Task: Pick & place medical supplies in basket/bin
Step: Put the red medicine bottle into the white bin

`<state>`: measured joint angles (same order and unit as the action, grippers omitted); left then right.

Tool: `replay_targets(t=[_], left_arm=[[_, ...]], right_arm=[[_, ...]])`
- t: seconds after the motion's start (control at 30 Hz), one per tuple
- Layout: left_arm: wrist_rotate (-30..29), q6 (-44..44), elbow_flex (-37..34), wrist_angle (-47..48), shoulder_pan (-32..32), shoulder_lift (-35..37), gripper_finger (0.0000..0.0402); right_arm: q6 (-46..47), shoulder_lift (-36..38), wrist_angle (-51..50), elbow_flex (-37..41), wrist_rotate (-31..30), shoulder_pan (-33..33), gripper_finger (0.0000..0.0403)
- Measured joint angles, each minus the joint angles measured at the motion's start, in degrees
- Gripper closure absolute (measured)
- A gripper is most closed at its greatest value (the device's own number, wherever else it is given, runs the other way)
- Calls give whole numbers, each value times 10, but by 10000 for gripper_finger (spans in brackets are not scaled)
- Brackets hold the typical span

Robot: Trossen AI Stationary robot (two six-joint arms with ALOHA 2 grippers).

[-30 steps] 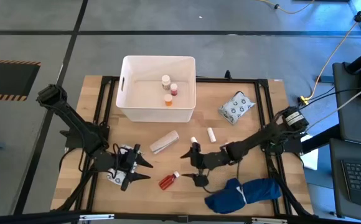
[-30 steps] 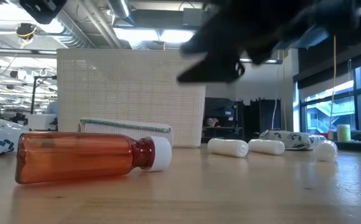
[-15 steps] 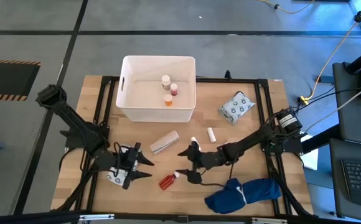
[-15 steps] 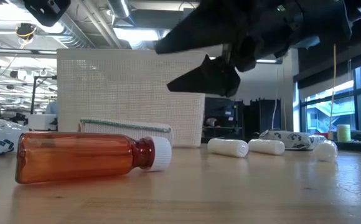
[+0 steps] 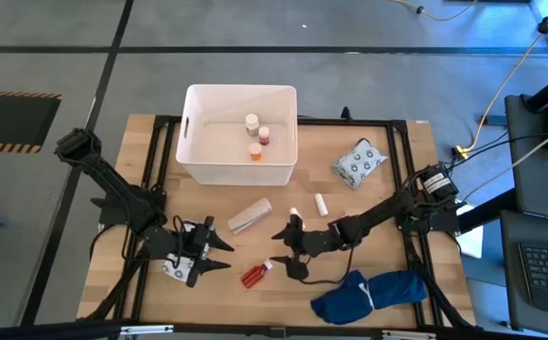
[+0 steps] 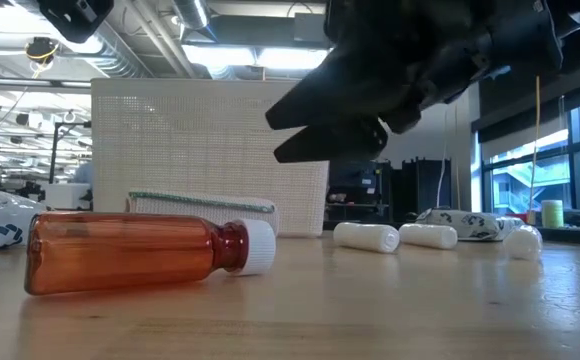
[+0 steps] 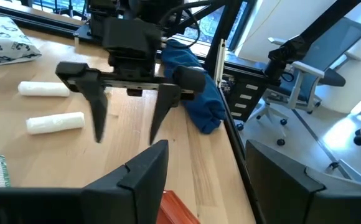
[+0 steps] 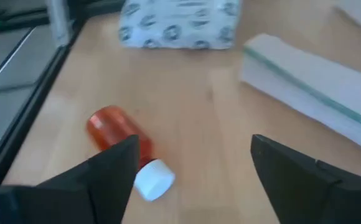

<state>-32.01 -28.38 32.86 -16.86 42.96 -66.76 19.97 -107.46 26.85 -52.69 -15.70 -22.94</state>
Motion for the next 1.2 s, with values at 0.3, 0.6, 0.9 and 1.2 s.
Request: replay_targets(t=[0.3, 0.6, 0.9, 1.2], left_arm=[[0, -24, 0, 4, 0, 0, 195], [0, -26, 0, 4, 0, 0, 195], [0, -26, 0, 4, 0, 0, 195], [0, -26, 0, 5, 0, 0, 195]], right_arm=[[-163, -45, 56, 0, 83, -1, 135], [-233, -88, 105, 0, 110, 2, 136], [-263, -129, 148, -4, 161, 23, 136], [-250, -192, 143, -63, 191, 23, 136]])
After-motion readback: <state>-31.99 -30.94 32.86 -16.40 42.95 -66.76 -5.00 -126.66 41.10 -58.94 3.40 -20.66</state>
